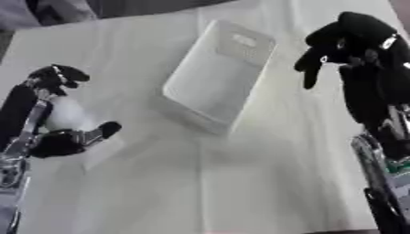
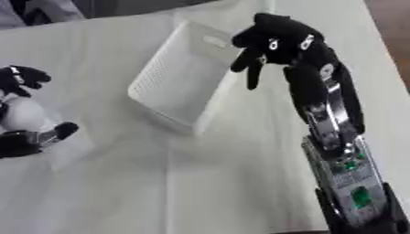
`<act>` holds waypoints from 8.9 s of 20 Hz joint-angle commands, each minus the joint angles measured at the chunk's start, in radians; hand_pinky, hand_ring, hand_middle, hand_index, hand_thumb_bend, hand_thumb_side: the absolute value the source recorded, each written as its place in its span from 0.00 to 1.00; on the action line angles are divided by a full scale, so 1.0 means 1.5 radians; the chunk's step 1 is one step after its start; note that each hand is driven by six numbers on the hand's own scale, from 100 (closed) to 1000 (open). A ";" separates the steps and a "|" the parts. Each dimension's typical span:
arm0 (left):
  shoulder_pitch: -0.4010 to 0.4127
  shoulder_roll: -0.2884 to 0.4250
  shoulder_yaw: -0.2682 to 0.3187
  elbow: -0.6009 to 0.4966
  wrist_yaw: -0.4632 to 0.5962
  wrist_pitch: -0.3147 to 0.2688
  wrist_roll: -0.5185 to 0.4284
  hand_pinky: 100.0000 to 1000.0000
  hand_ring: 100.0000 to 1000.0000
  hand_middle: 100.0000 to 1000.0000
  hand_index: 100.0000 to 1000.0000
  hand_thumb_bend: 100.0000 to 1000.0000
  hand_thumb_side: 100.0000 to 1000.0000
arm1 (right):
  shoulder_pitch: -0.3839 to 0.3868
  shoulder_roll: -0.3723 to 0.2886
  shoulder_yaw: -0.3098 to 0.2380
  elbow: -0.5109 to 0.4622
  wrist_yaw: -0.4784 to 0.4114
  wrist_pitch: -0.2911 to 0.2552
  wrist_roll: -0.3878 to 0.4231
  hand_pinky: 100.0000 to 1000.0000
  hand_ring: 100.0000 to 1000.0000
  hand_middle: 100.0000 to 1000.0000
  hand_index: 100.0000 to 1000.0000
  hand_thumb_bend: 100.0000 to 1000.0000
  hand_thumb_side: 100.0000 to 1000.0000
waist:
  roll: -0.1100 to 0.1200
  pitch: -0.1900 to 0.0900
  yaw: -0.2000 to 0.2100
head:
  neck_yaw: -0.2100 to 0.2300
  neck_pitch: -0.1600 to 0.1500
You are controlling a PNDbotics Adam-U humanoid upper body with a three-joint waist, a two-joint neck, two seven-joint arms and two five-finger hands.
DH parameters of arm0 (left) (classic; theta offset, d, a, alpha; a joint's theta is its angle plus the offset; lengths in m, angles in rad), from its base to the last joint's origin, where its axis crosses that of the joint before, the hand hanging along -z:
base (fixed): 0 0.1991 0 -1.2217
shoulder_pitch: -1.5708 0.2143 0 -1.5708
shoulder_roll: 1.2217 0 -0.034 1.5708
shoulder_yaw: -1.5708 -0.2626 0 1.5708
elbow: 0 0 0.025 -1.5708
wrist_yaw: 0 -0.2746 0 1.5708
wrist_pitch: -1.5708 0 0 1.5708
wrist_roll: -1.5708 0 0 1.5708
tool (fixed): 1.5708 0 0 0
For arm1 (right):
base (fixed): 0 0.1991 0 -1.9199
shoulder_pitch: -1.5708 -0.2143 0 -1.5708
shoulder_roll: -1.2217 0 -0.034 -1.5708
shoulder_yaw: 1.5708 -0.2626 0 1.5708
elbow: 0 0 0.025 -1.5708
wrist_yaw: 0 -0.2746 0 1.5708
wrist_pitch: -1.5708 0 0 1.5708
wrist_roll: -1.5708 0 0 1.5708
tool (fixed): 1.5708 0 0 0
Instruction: Pick up objects on the table and place them in the box.
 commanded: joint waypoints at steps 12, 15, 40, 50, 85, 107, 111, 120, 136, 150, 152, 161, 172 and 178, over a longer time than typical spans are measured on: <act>0.013 -0.015 -0.017 0.024 -0.001 -0.007 0.007 0.27 0.47 0.53 0.55 0.66 0.64 | -0.004 0.002 -0.003 -0.013 -0.003 0.003 0.005 0.22 0.49 0.65 0.88 0.00 1.00 | 0.001 -0.006 -0.001 | 0.004 -0.005; 0.014 -0.026 -0.020 0.028 0.003 -0.001 0.023 0.17 0.40 0.45 0.50 0.44 0.64 | -0.006 0.003 -0.004 -0.013 -0.003 0.003 0.005 0.22 0.49 0.65 0.88 0.00 1.00 | 0.000 -0.006 -0.003 | 0.003 -0.005; -0.012 0.016 -0.006 0.002 -0.033 0.023 0.097 0.00 0.00 0.00 0.08 0.00 0.01 | -0.003 0.004 -0.002 -0.011 0.003 0.016 0.013 0.21 0.48 0.62 0.87 0.00 1.00 | 0.003 -0.012 -0.004 | -0.002 -0.005; -0.018 0.076 0.018 -0.016 0.009 0.051 0.129 0.00 0.00 0.00 0.08 0.00 0.00 | 0.006 0.003 -0.002 -0.005 0.009 0.019 0.014 0.20 0.48 0.62 0.87 0.00 1.00 | 0.010 -0.018 -0.001 | -0.006 -0.005; -0.282 0.140 -0.018 0.103 0.390 0.003 0.098 0.00 0.00 0.00 0.08 0.00 0.03 | 0.013 0.009 0.009 0.017 0.011 0.014 0.028 0.20 0.48 0.62 0.87 0.00 1.00 | 0.008 -0.045 -0.036 | -0.003 -0.005; -0.432 0.122 -0.080 0.218 0.355 -0.026 0.053 0.00 0.00 0.00 0.09 0.00 0.03 | 0.003 -0.001 0.028 0.020 -0.004 0.015 0.053 0.19 0.47 0.61 0.87 0.00 1.00 | 0.051 -0.047 -0.120 | 0.000 -0.005; -0.448 0.114 -0.083 0.230 0.360 -0.029 0.054 0.00 0.00 0.00 0.09 0.00 0.03 | -0.003 -0.001 0.031 0.019 -0.007 0.016 0.058 0.19 0.47 0.61 0.87 0.00 1.00 | 0.058 -0.045 -0.138 | 0.004 -0.005; -0.468 0.098 -0.081 0.243 0.364 -0.033 0.057 0.00 0.00 0.00 0.09 0.00 0.04 | -0.013 0.001 0.038 0.017 -0.012 0.017 0.068 0.20 0.47 0.60 0.87 0.00 1.00 | 0.076 -0.040 -0.172 | 0.010 -0.005; -0.450 0.084 -0.068 0.239 0.356 -0.033 0.071 0.00 0.00 0.00 0.09 0.00 0.04 | -0.036 0.006 0.039 0.009 -0.018 0.018 0.075 0.19 0.46 0.60 0.86 0.00 1.00 | 0.082 -0.018 -0.207 | 0.014 -0.005; -0.432 0.113 -0.072 0.240 0.299 -0.047 -0.024 0.09 0.42 0.41 0.47 0.40 0.51 | -0.031 0.003 0.037 0.012 -0.016 0.017 0.076 0.19 0.46 0.59 0.86 0.00 1.00 | 0.081 -0.019 -0.197 | 0.013 -0.005; -0.430 0.118 -0.074 0.240 0.284 -0.045 -0.063 0.39 0.60 0.58 0.66 0.53 0.67 | -0.030 0.003 0.037 0.012 -0.016 0.017 0.076 0.19 0.46 0.59 0.86 0.00 1.00 | 0.080 -0.020 -0.195 | 0.013 -0.005; -0.429 0.129 -0.063 0.222 0.264 -0.040 -0.163 0.48 0.66 0.67 0.79 0.68 0.87 | -0.027 0.002 0.037 0.014 -0.017 0.017 0.077 0.18 0.46 0.59 0.86 0.00 1.00 | 0.078 -0.023 -0.187 | 0.010 -0.005; -0.325 0.186 -0.047 0.118 0.328 -0.049 -0.060 0.32 0.56 0.57 0.71 0.61 0.85 | -0.009 -0.001 0.028 0.020 -0.009 0.019 0.074 0.18 0.46 0.59 0.87 0.00 0.99 | 0.067 -0.029 -0.141 | -0.006 -0.005; -0.217 0.217 -0.060 0.068 0.446 -0.054 0.001 0.20 0.52 0.54 0.71 0.58 0.86 | 0.005 0.004 0.019 0.024 0.001 0.023 0.062 0.19 0.46 0.59 0.87 0.00 0.99 | 0.055 -0.036 -0.083 | -0.018 -0.005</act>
